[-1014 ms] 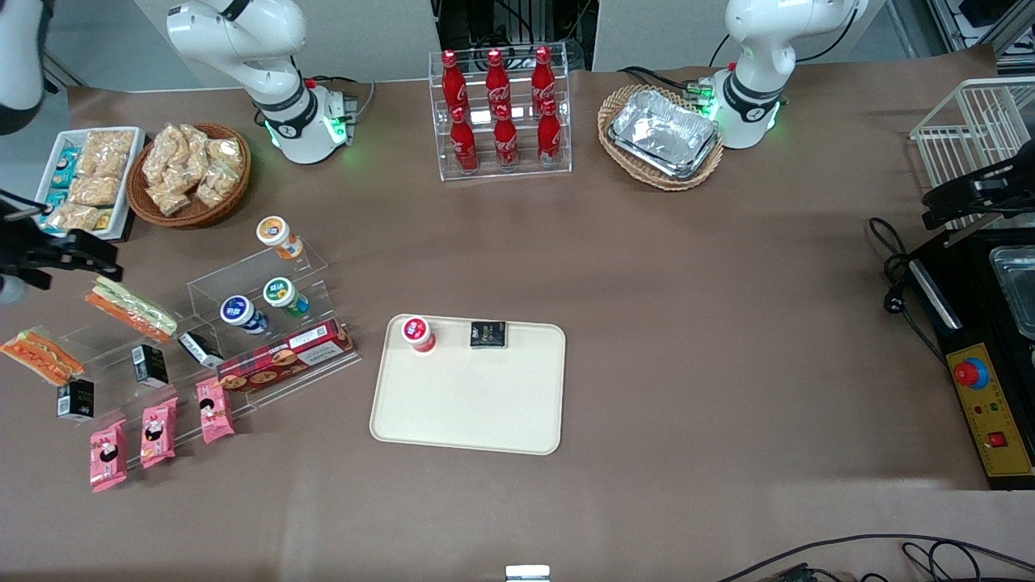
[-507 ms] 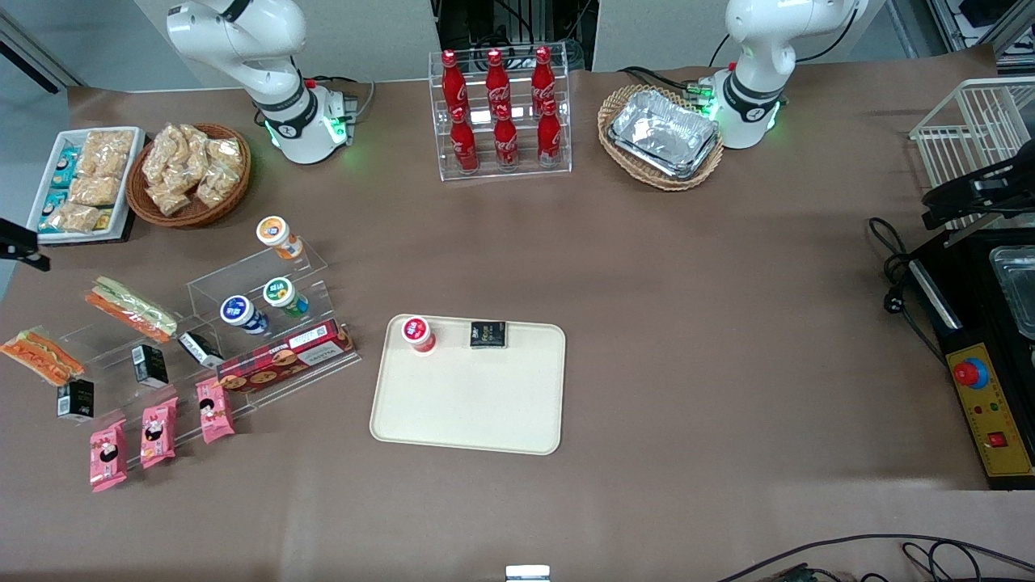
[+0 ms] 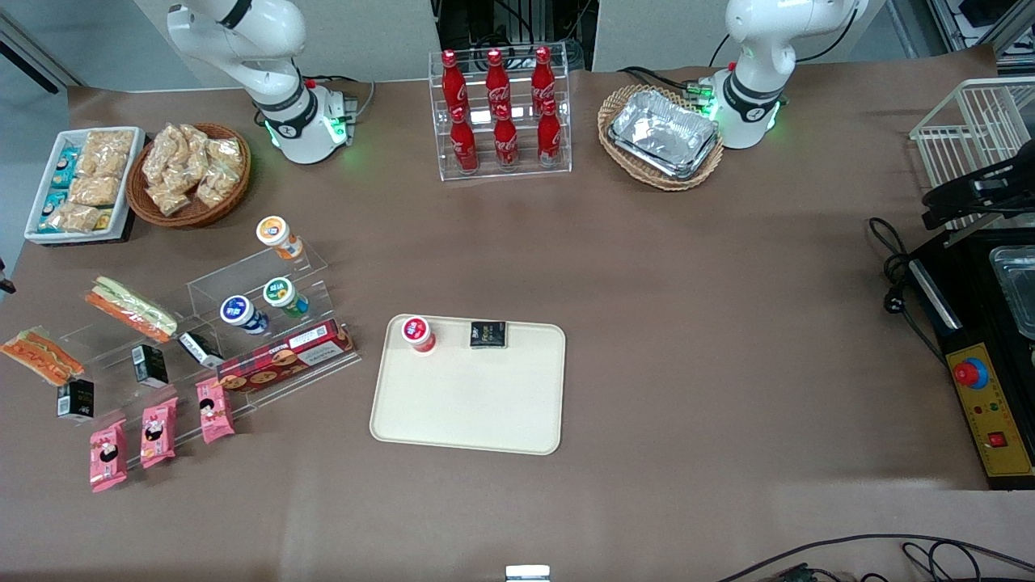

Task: Place sandwich on tray
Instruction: 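Move the right gripper toward the wrapped sandwiches on the acrylic rack, then lower the right gripper onto the orange-filled wrapped sandwich and close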

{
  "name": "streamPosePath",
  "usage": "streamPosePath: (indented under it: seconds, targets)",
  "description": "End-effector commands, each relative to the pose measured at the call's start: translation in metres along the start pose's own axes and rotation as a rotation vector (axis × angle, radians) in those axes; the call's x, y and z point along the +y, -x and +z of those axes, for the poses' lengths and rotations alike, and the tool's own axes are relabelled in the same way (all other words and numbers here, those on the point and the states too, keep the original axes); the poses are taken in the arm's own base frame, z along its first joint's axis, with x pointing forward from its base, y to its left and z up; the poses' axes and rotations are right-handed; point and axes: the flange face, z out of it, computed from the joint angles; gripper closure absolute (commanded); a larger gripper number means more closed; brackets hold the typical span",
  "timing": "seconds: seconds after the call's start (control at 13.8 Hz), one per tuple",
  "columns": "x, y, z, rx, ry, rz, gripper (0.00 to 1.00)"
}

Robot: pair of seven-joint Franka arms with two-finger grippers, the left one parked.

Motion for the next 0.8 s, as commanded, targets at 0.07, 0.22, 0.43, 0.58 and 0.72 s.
streamPosePath:
  seconds: [0.07,0.22,0.43,0.58,0.72]
  targets:
    - [0.025,0.013,0.027,0.003,0.016,-0.083,0.0]
    - [0.029,0.017,0.04,0.005,-0.005,-0.121,0.0]
    - [0.028,0.024,0.057,-0.002,-0.028,-0.129,0.0]
    - [0.034,0.026,0.07,-0.005,-0.006,-0.166,0.0]
    - [0.042,0.031,0.088,-0.016,-0.001,-0.201,0.0]
